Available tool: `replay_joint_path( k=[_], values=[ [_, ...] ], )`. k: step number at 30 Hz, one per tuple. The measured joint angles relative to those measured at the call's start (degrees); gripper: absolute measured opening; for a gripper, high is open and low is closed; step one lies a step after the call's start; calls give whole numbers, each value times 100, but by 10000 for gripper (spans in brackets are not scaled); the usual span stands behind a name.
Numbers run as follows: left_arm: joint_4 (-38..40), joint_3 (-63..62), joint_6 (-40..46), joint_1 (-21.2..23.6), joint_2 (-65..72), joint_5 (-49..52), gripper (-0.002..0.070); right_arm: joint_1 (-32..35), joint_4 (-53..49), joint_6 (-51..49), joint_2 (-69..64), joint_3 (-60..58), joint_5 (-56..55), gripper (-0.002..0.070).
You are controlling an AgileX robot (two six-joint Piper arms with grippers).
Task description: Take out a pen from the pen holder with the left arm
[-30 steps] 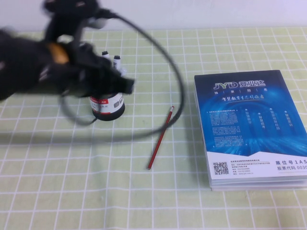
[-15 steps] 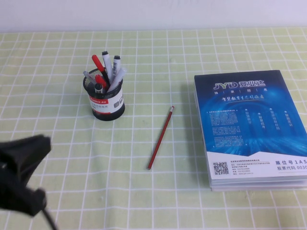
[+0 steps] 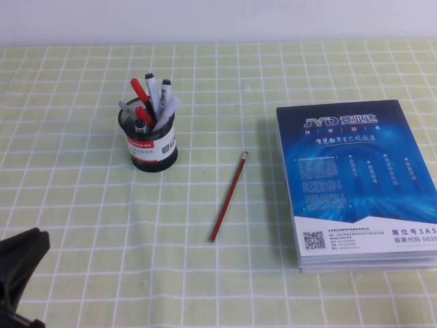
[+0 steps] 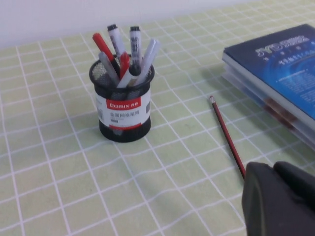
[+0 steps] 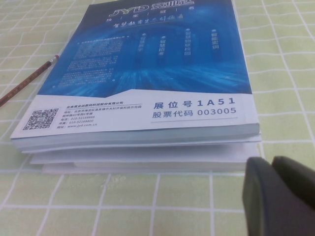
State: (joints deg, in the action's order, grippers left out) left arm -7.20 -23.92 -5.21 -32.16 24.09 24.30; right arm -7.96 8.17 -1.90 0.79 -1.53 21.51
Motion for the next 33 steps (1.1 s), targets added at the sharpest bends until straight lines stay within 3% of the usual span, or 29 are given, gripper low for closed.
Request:
replay_joint_path(
  k=[4, 12, 15, 18, 26, 33],
  values=[
    [129, 556, 185, 433, -507, -602, -2, 0, 0, 0, 0, 0, 0, -15],
    [863, 1572, 607, 2499, -1872, -1305, -3, 0, 0, 0, 0, 0, 0, -15],
    [1010, 1813, 664, 2893, -2289, -1365, -3, 0, 0, 0, 0, 0, 0, -15],
    [1083, 2089, 692, 3069, -2459, -1426, -3, 0, 0, 0, 0, 0, 0, -15],
    [1095, 2526, 705, 2948, -2457, -1446, -3, 0, 0, 0, 0, 0, 0, -15],
    [1095, 2526, 892, 2874, -2471, -793, -3, 0, 0, 0, 0, 0, 0, -15]
  ],
)
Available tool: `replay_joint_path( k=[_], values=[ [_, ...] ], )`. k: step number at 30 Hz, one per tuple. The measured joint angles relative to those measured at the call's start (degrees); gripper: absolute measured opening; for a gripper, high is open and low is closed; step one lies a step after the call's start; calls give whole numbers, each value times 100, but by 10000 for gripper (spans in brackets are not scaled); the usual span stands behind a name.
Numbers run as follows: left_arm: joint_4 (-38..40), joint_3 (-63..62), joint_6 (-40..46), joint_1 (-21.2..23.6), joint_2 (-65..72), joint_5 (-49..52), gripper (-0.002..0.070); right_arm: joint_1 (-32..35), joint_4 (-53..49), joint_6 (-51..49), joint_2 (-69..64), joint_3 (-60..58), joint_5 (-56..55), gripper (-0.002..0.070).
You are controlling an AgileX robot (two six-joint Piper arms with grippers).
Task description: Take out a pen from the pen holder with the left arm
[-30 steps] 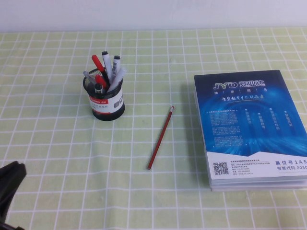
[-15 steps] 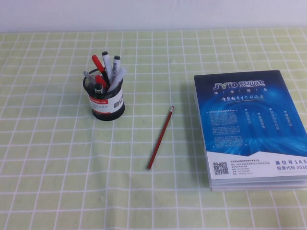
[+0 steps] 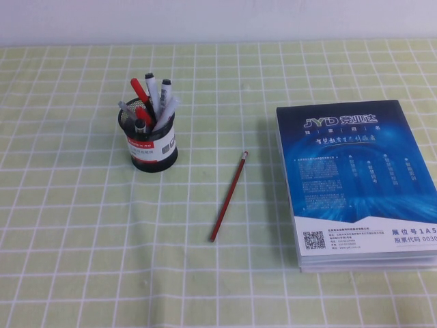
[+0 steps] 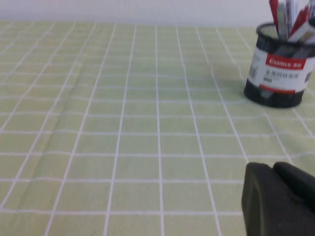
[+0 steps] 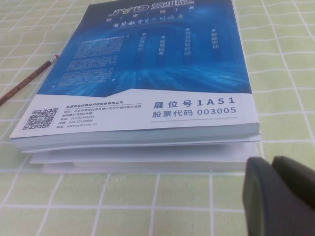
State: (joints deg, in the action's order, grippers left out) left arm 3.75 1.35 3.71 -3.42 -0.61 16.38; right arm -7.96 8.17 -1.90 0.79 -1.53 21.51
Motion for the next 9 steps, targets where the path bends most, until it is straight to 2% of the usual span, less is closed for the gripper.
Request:
replay_joint_path(
  k=[3, 9],
  values=[
    [0, 2, 119, 0, 0, 405, -3, 0, 0, 0, 0, 0, 0, -15],
    [-10, 2, 166, 0, 0, 524, -3, 0, 0, 0, 0, 0, 0, -15]
  ],
)
